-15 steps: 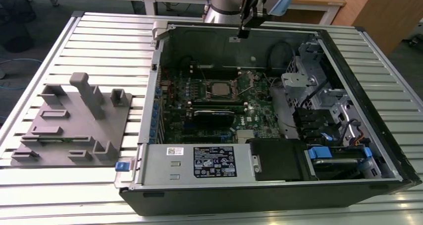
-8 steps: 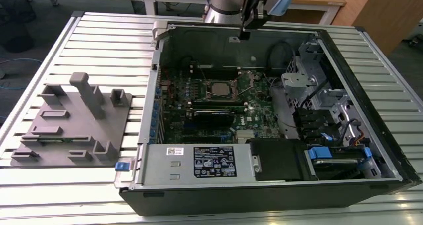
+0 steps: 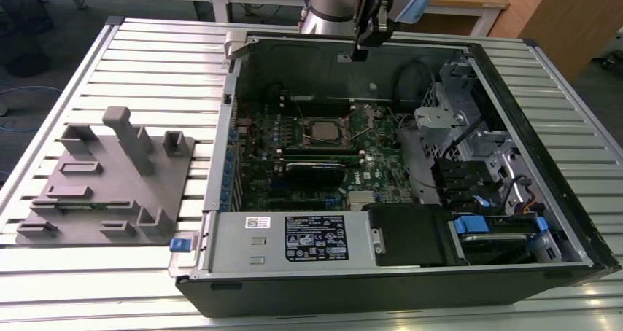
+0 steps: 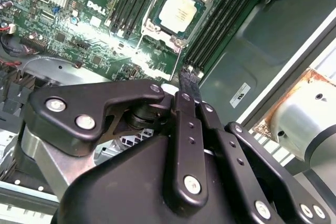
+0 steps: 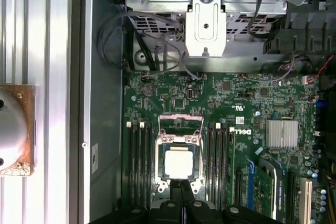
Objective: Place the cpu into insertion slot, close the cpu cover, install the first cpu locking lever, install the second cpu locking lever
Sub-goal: 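Close the cpu cover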
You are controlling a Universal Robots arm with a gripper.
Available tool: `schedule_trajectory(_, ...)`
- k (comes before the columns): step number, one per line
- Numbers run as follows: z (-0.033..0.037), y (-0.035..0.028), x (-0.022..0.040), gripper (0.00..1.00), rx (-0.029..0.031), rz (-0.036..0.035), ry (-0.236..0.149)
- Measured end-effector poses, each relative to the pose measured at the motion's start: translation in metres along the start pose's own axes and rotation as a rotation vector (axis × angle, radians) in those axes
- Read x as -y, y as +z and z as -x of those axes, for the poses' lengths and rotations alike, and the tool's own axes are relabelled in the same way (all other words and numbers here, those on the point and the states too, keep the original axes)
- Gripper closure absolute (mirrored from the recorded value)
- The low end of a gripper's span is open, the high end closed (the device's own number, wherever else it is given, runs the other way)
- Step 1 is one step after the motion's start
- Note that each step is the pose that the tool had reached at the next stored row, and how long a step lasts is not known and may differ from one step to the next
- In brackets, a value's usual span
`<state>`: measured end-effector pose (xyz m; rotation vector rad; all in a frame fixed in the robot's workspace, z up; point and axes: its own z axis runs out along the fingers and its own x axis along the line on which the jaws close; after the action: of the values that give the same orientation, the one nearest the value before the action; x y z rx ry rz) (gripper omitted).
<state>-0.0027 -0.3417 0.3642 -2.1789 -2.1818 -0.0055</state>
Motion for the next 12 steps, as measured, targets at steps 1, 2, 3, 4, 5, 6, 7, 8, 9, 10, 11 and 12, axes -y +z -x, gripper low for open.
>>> schedule_trajectory(1, 0.0, 0.0008, 0.0, 0.89, -0.0001, 0.0001, 0.0)
schedule_trajectory(2, 0.0, 0.0009, 0.0, 0.89, 0.0, 0.0001, 0.0)
schedule_trajectory(3, 0.0, 0.0009, 0.0, 0.89, 0.0001, 0.0001, 0.0)
schedule_trajectory(4, 0.0001, 0.0009, 0.0, 0.89, 0.0002, 0.0001, 0.0)
schedule_trajectory(5, 0.0001, 0.0009, 0.0, 0.89, 0.0001, 0.0001, 0.0)
schedule_trajectory(6, 0.0001, 0.0013, -0.0001, 0.89, -0.0001, 0.0002, 0.0)
schedule_trajectory(7, 0.0003, 0.0023, -0.0001, 0.89, -0.0005, 0.0015, 0.0)
schedule_trajectory(8, 0.0006, 0.0033, -0.0001, 0.89, -0.0006, 0.0035, 0.0)
schedule_trajectory(9, 0.0011, 0.0042, -0.0002, 0.89, -0.0006, 0.0056, 0.0)
schedule_trajectory(10, 0.0015, 0.0053, -0.0002, 0.89, -0.0009, 0.0077, 0.0)
schedule_trajectory(11, 0.0021, 0.0064, -0.0002, 0.89, -0.0011, 0.0095, 0.0)
schedule_trajectory(12, 0.0026, 0.0076, -0.0002, 0.89, -0.0013, 0.0109, 0.0)
